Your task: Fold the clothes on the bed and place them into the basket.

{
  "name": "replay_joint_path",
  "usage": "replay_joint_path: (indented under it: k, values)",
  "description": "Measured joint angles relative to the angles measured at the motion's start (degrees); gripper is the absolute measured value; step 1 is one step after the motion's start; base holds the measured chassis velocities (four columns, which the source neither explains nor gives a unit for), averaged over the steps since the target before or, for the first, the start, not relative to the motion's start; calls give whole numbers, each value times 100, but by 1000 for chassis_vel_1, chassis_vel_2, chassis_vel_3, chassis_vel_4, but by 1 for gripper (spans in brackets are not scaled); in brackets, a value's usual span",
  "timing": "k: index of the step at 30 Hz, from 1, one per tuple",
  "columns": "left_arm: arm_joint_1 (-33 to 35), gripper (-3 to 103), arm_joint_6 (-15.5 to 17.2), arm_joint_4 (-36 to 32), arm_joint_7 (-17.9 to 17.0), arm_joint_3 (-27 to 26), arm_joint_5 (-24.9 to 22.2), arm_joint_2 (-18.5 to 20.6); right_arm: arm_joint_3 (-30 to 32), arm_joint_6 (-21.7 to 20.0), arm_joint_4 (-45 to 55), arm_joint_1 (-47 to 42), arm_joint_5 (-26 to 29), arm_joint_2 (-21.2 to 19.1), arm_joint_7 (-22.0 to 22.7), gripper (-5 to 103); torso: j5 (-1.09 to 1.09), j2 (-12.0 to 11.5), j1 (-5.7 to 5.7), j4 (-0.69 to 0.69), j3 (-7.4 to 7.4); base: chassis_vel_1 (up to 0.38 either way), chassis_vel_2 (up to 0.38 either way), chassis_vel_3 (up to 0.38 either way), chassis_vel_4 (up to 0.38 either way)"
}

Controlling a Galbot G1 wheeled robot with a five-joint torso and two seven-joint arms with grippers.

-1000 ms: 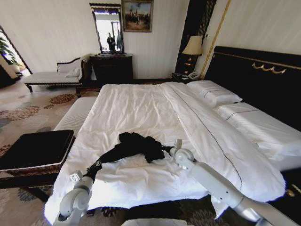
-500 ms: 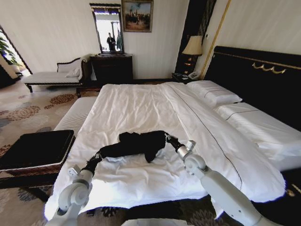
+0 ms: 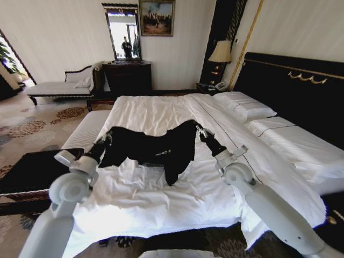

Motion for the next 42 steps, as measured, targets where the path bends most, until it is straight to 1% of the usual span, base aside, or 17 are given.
replay_joint_path:
  k: [5, 8, 13, 18, 19, 21, 25, 26, 27, 28, 31, 32, 36, 37, 39, 41, 42]
  values:
    - [-274, 0, -57, -428, -232, -623, -974, 707, 657, -42, 702, 304, 529, -288, 104, 0, 0, 0, 0, 2, -1, 0, 0, 0, 0]
    - [9, 0, -32, -916, -325, -1230, -1471, 1019, 1411, -62, 1317, -251, 570, -558, 220, 0, -2, 1, -1, -1, -1, 0, 0, 0, 0]
    - [532, 0, 108, -1337, -376, -2164, -1997, 1118, 2453, -46, 1964, -1375, 345, -570, 247, 0, 2, 1, -2, 0, -2, 0, 0, 0, 0]
    - [672, 0, 226, -1374, -647, -3777, -3515, 1582, 4076, -44, 2808, -2627, 442, -426, 539, 0, -4, 2, -2, -2, -2, 0, 0, 0, 0]
    - [672, 0, 226, -1374, -647, -3777, -3515, 1582, 4076, -44, 2808, -2627, 442, -426, 539, 0, -4, 2, -2, -2, -2, 0, 0, 0, 0]
    - [518, 0, 291, -1372, -858, -4697, -4519, 1955, 4875, -107, 2835, -2833, 857, -574, 767, 0, 2, 2, -2, 2, -2, 0, 0, 0, 0]
    - [376, 0, 672, -1368, -1158, -5080, -5039, 2271, 5724, -513, 2830, -2823, 1538, -885, 1469, 0, 3, 2, -2, 0, -2, 0, 0, 0, 0]
    - [351, 0, 919, -1360, -1328, -4814, -5058, 2270, 5730, -862, 2825, -2752, 1620, -983, 1917, 0, 3, 2, -3, -1, -3, 0, 0, 0, 0]
    - [351, 0, 919, -1360, -1328, -4814, -5058, 2270, 5730, -862, 2825, -2752, 1620, -983, 1917, 0, 3, 2, -3, -1, -3, 0, 0, 0, 0]
    - [385, 0, 1218, -1352, -1501, -4254, -4902, 2154, 5484, -1224, 2822, -2692, 1585, -1025, 2323, 0, 1, 3, -3, -2, -3, 0, 0, 0, 0]
    - [438, 0, 1812, -1283, -1654, -2298, -3551, 1683, 3793, -2065, 2664, -2299, 1056, -933, 3187, 0, -7, 1, -2, -1, -1, 0, 0, 0, 0]
    - [438, 0, 1812, -1283, -1654, -2298, -3551, 1683, 3793, -2065, 2664, -2299, 1056, -933, 3187, 0, -7, 1, -2, -1, -1, 0, 0, 0, 0]
    - [-82, 0, 1972, -85, -1407, 342, -1416, 1004, 1176, -2206, 1127, -1194, 162, -411, 3355, 0, 2, 0, 0, 2, 1, 0, 0, 0, 0]
    - [-82, 0, 1972, -85, -1407, 342, -1416, 1004, 1176, -2206, 1127, -1194, 162, -411, 3355, 0, 2, 0, 0, 2, 1, 0, 0, 0, 0]
    - [-499, 0, 1932, 1037, -1188, 1456, -471, 522, -6, -2133, -42, -642, -218, 27, 3231, 0, 2, -2, 2, -1, 2, 0, 0, 0, 0]
    - [-844, 0, 1770, 1912, -968, 2118, 174, 102, -614, -2027, -949, -278, -563, 336, 3110, 0, 0, -2, 4, 0, 3, 0, 0, 0, 0]
    - [-844, 0, 1770, 1912, -968, 2118, 174, 102, -614, -2027, -949, -278, -563, 336, 3110, 0, 0, -2, 4, 0, 3, 0, 0, 0, 0]
